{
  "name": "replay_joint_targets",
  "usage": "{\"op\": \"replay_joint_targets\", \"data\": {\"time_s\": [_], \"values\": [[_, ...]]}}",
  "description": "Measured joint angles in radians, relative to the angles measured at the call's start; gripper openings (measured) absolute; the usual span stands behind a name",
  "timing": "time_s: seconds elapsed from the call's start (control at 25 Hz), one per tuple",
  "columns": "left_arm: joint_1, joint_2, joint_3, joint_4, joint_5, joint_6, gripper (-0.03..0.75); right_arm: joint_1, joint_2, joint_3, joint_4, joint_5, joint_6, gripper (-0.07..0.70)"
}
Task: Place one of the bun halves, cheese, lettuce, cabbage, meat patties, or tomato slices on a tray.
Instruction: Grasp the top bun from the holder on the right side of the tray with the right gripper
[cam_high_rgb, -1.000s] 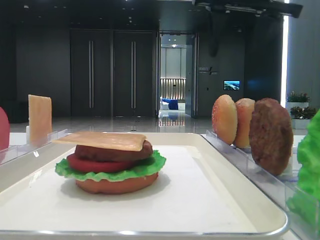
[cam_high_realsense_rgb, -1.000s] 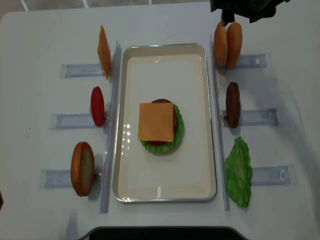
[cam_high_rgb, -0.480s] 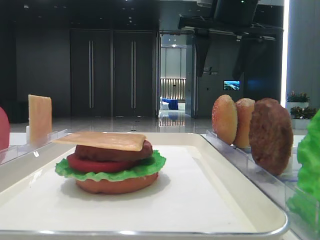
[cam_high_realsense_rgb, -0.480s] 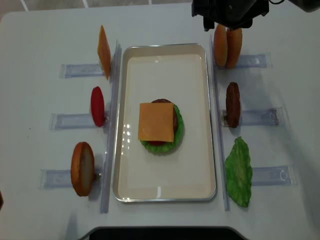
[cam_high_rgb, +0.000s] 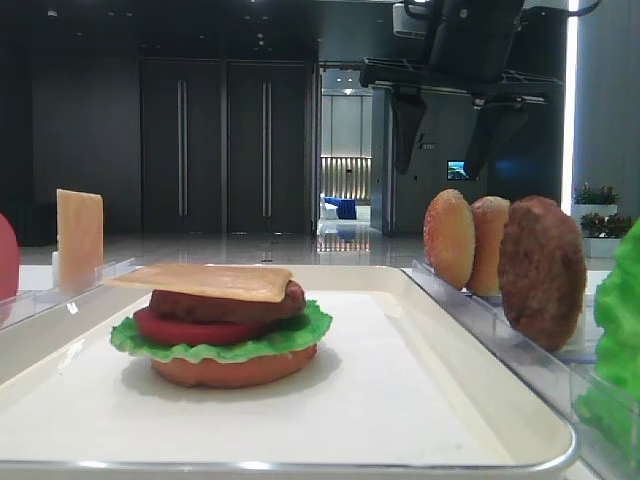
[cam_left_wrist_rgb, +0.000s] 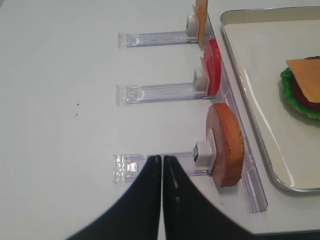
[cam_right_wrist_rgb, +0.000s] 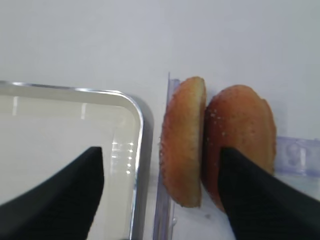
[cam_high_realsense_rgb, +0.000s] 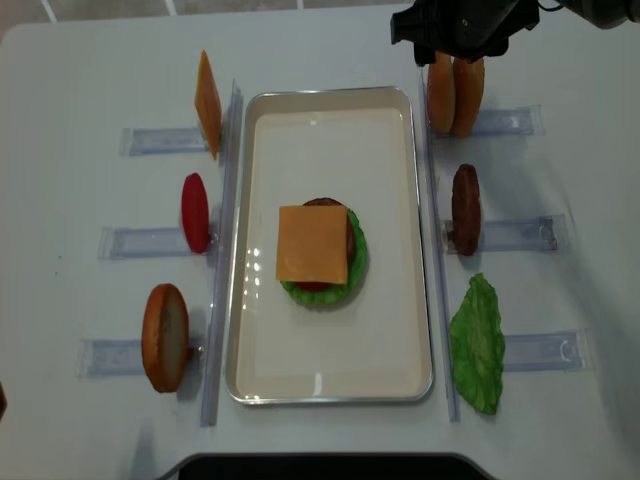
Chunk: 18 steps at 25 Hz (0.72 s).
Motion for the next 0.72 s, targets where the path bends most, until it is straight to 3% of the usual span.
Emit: {"op": "replay_joint_targets", "data": {"time_s": [0.72], "values": [[0.0,0.0,0.0,0.0,0.0,0.0,-0.007,0.0,0.093,0.0,0.022,-0.022,-0.037,0.449]]}}
